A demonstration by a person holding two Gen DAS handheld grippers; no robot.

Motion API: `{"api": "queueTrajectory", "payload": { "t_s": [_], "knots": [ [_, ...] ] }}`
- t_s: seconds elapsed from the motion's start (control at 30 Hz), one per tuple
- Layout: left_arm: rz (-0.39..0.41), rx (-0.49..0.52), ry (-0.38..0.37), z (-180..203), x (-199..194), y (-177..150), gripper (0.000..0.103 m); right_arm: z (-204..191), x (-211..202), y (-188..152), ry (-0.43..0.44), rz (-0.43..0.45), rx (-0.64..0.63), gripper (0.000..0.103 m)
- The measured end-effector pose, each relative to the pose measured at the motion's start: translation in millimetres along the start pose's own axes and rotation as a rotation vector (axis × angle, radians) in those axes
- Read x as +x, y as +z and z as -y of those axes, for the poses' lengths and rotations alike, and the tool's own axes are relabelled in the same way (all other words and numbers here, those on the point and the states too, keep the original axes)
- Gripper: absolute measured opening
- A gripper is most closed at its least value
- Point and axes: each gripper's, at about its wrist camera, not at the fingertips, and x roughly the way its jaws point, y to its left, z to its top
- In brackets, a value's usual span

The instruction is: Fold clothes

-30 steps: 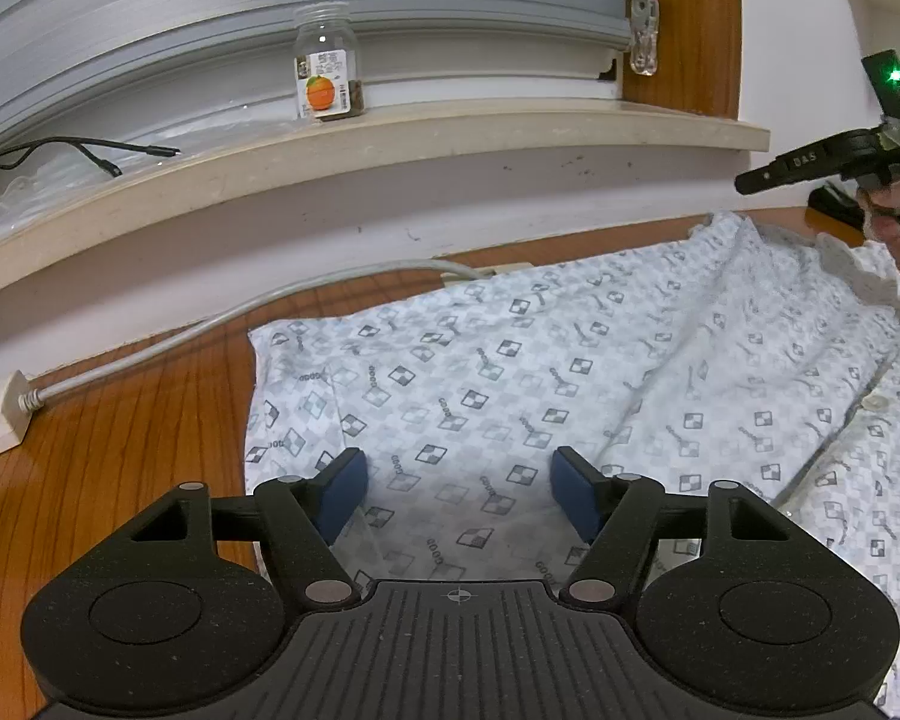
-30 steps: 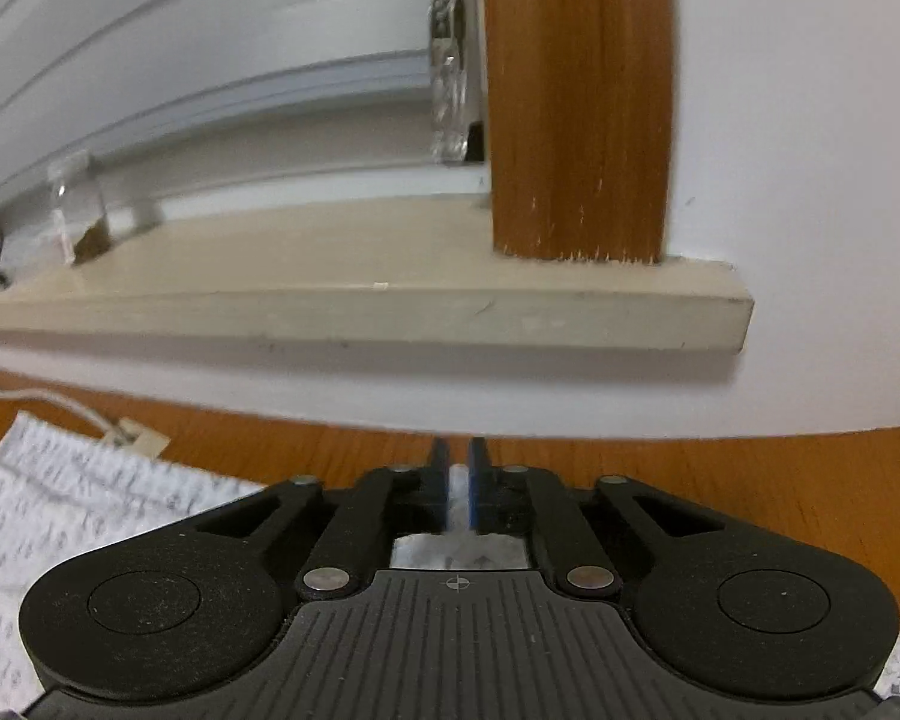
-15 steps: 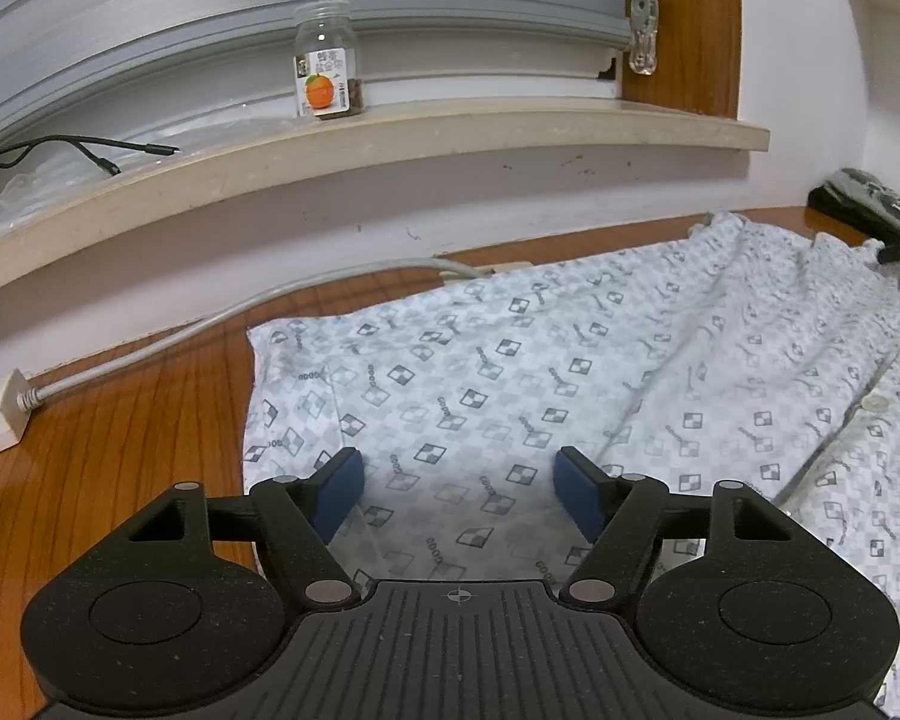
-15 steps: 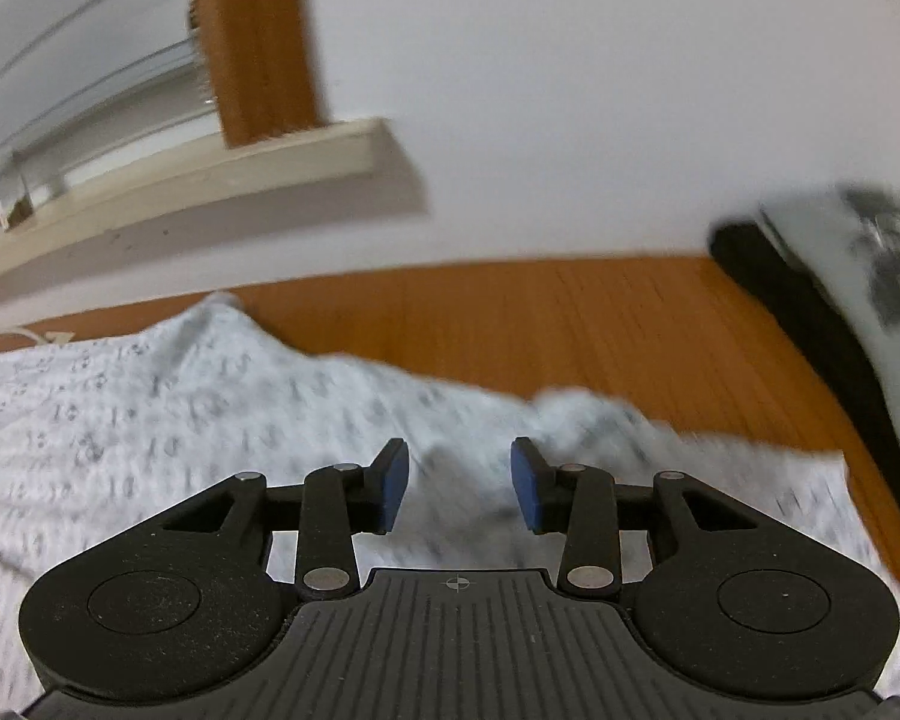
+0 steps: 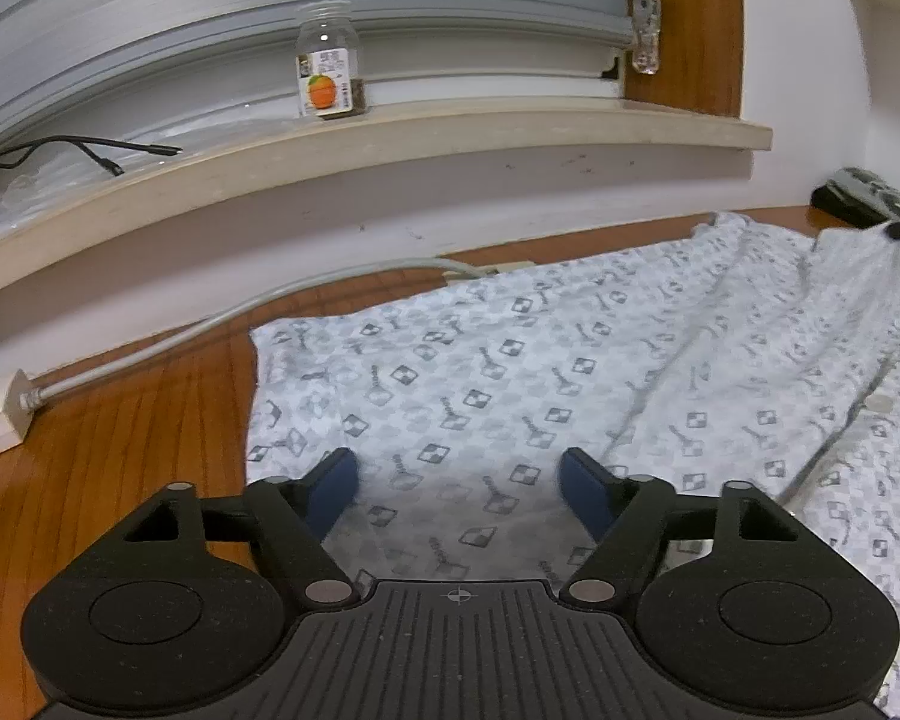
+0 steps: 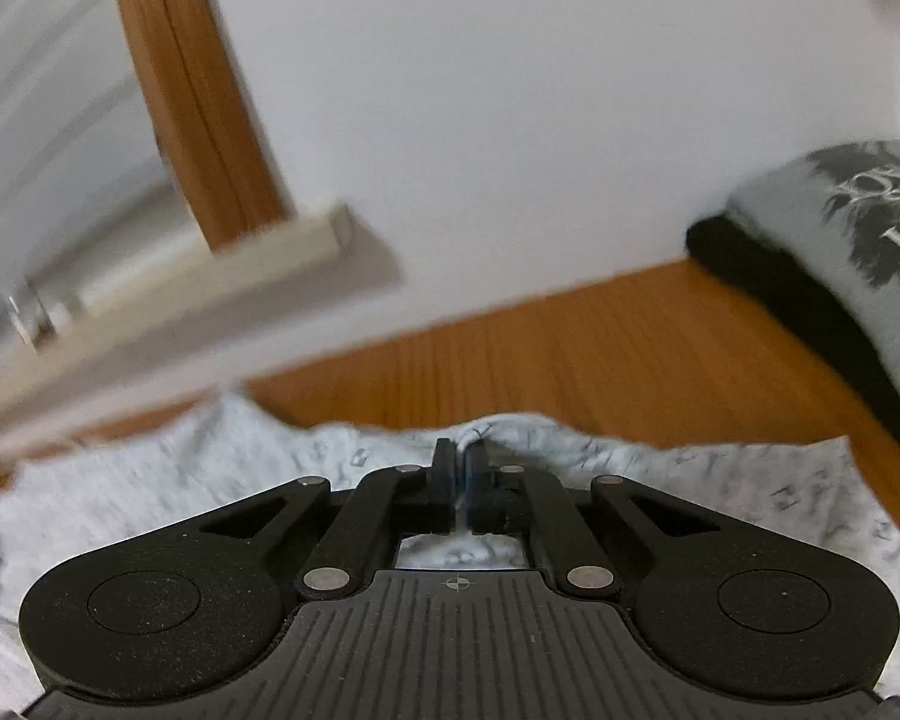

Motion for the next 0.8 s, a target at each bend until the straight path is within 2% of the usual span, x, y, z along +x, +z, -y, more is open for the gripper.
{"api": "queueTrajectory", "payload": {
  "t_s": [0.03,0.1,0.13,0.23,0.33,0.37,0.47,0.53,0.6,0.7,0.8],
  "knots": [
    [-0.001,-0.001,-0.001,0,0,0,0.079,2,-1,-2,-0.003,-0.016,-0.01,0.003],
    [-0.001,-0.002,-0.002,-1,0,0,0.079,4,13,-8,-0.039,-0.147,-0.052,0.004],
    [-0.001,-0.003,-0.002,-1,1,0,0.079,2,15,-11,-0.068,-0.171,-0.088,0.006],
    [0.0,0.001,0.005,-1,1,0,0.081,-7,5,-9,-0.154,-0.125,-0.163,0.019],
    [0.002,0.003,0.009,-1,0,0,0.081,-23,-8,-8,-0.288,-0.013,-0.262,0.021],
    [0.004,0.002,0.01,-1,0,0,0.081,-25,-11,-8,-0.282,0.014,-0.27,0.024],
    [0.021,0.009,0.006,1,-3,1,0.082,-29,-11,-8,-0.117,0.006,-0.251,0.028],
    [0.035,0.016,0.001,3,-5,2,0.082,-33,-3,-12,-0.081,-0.009,-0.269,0.032],
    [0.049,0.014,-0.035,7,-5,13,0.081,-38,5,-16,-0.047,-0.025,-0.287,0.033],
    [0.071,0.03,-0.105,22,0,41,0.079,-34,9,-18,-0.066,-0.037,-0.278,0.034],
    [0.097,0.088,-0.181,53,17,82,0.074,-26,4,-21,-0.067,-0.046,-0.243,0.035]
  ]
}}
